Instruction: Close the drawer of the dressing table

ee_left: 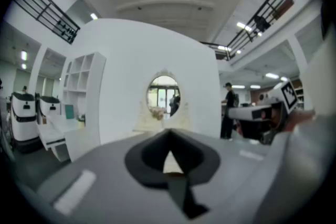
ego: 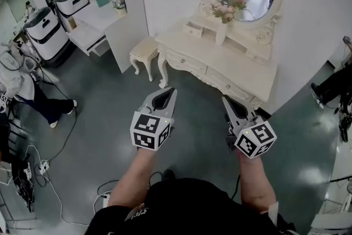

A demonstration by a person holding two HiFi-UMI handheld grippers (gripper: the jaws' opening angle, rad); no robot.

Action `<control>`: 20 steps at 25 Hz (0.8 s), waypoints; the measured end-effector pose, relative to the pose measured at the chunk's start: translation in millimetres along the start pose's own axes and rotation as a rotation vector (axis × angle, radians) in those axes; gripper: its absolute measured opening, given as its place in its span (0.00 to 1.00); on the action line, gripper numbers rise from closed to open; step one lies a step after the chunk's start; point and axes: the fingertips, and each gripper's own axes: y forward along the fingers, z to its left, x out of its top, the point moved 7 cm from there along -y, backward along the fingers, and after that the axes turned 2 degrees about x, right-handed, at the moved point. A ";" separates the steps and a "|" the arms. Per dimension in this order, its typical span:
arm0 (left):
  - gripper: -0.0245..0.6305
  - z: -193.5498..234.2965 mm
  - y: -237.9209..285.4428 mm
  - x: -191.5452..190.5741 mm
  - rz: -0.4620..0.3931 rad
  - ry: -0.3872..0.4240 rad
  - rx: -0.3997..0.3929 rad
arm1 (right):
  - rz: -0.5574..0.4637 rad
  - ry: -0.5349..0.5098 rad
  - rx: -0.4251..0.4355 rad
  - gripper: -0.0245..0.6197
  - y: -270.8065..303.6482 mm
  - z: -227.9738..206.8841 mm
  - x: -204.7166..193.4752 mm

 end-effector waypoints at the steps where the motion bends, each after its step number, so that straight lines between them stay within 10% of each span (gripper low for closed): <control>1: 0.05 1.7 1.5 0.0 0.000 0.001 -0.001 | 0.001 0.000 -0.003 0.02 1.7 -1.0 -0.9; 20: 0.05 84.8 -27.1 -18.2 0.016 -0.012 -0.001 | -0.019 -0.008 -0.008 0.03 73.3 42.4 -12.1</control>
